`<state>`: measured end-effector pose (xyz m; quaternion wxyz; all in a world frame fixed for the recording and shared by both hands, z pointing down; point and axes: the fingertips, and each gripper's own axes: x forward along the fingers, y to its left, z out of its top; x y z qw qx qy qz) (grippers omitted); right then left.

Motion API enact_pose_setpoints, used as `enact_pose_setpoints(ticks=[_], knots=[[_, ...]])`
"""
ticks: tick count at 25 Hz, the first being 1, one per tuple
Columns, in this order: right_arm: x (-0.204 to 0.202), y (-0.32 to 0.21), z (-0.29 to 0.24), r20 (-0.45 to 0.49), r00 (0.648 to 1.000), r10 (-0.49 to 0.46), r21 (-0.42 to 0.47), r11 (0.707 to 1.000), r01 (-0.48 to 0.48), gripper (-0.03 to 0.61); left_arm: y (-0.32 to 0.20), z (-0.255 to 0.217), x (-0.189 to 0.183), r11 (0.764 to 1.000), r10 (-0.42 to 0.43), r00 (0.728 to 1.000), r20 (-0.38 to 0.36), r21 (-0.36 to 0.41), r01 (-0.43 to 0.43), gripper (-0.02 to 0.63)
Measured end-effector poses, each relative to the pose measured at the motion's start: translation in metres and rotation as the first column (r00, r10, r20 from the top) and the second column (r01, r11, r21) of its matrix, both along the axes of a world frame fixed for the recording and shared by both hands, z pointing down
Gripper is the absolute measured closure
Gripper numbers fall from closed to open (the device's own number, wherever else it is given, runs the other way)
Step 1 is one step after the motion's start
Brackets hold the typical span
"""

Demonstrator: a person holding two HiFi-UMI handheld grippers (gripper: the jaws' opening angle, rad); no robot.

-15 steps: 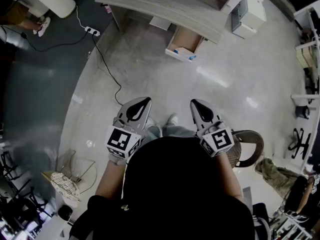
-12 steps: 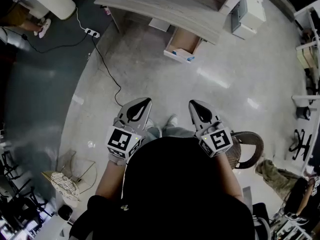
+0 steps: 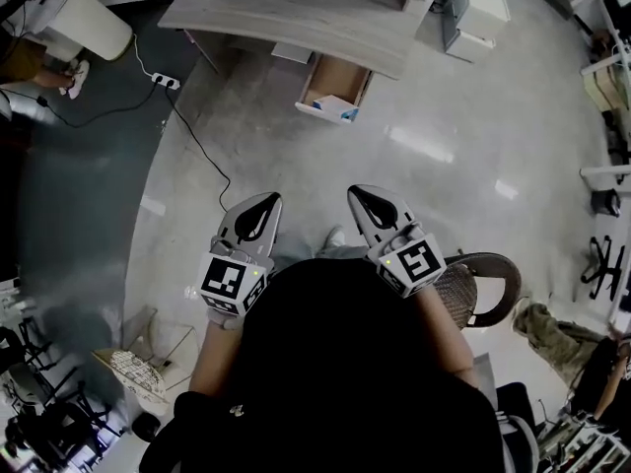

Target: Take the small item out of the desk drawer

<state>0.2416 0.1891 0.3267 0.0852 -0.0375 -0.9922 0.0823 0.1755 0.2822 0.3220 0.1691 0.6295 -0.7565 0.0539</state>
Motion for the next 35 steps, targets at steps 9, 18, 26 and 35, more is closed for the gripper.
enact_pose_setpoints(ticks=[9,18,26,35], knots=[[-0.041,-0.031,0.018,-0.050,0.998,0.025,-0.019,0.999,-0.026,0.581,-0.040,0.016,-0.040,0.999,0.034,0.999,-0.038,0.005,-0.034,0.604],[-0.181,-0.053,0.023,-0.101,0.993,0.061,0.022,0.998,-0.059,0.581,-0.070,0.015,-0.189,0.995,0.098,0.994,-0.050,0.031,-0.097,0.604],[-0.286,-0.066,0.025,-0.125,0.980,0.157,0.032,0.988,-0.154,0.581,-0.076,0.025,-0.307,0.989,0.148,0.985,-0.085,0.032,-0.146,0.604],[-0.293,-0.112,0.032,-0.188,0.934,0.304,0.048,0.952,-0.301,0.581,-0.128,0.051,-0.335,0.963,0.268,0.957,-0.112,-0.003,-0.270,0.604]])
